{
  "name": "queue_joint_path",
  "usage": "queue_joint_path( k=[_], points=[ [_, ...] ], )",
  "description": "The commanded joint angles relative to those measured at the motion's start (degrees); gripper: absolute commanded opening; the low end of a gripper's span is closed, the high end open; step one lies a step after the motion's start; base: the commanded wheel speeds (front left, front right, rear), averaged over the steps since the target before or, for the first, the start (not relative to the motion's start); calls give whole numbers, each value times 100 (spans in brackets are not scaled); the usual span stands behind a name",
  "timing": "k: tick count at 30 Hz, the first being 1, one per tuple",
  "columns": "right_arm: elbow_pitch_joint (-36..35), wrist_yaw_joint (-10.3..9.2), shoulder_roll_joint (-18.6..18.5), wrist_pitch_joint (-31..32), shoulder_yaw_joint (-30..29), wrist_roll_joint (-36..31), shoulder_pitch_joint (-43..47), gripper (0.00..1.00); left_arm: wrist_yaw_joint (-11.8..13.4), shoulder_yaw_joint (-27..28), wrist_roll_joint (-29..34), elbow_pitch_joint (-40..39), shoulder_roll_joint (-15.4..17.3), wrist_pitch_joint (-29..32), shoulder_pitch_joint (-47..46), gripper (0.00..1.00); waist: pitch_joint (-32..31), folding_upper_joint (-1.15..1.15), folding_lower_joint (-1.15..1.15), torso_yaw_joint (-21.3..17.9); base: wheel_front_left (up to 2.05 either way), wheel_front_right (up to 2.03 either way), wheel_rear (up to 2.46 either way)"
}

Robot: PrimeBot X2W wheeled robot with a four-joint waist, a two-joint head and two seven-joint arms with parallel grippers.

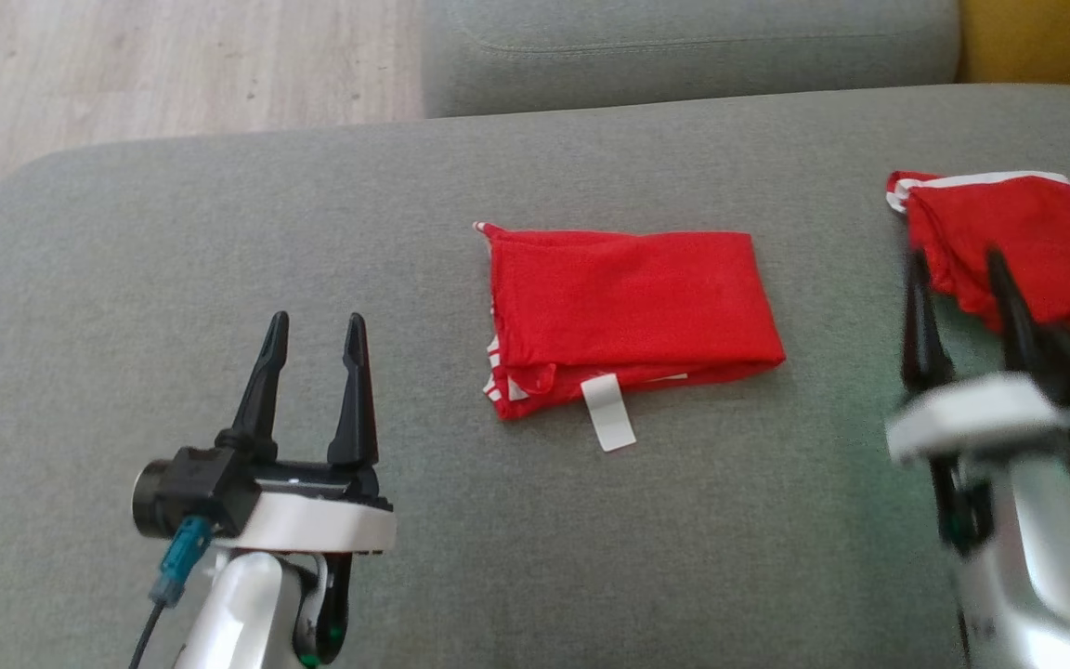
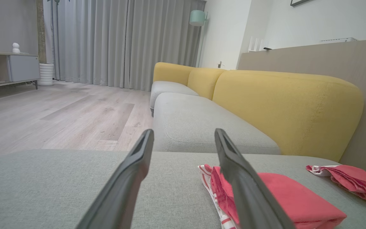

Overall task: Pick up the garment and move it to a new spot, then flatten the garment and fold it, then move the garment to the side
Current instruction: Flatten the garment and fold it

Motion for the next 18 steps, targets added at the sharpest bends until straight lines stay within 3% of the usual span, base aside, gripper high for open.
queue_joint_path(
  k=[1, 4, 9, 18],
  points=[
    [-305, -5, 89, -60, 66, -57, -6, 100, 29, 220, -25, -200, 22, -29, -156, 100, 0, 0, 0, -45, 0, 0, 0],
    [-746, -5, 123, -60, -77, -186, 484, 100, 23, 248, -30, -178, 22, -29, -106, 100, 7, 0, 0, -108, 0, 0, 0],
    [-1147, -5, 129, -60, 62, 213, 1099, 100, 11, 285, -16, -111, 22, -29, 24, 100, 12, 0, 0, -167, 0, 0, 0],
    [-1325, -5, 130, -61, 199, 400, 1319, 100, -13, 301, 14, -59, 22, -29, 126, 100, -46, 0, 0, -170, 0, 0, 0]
  ],
)
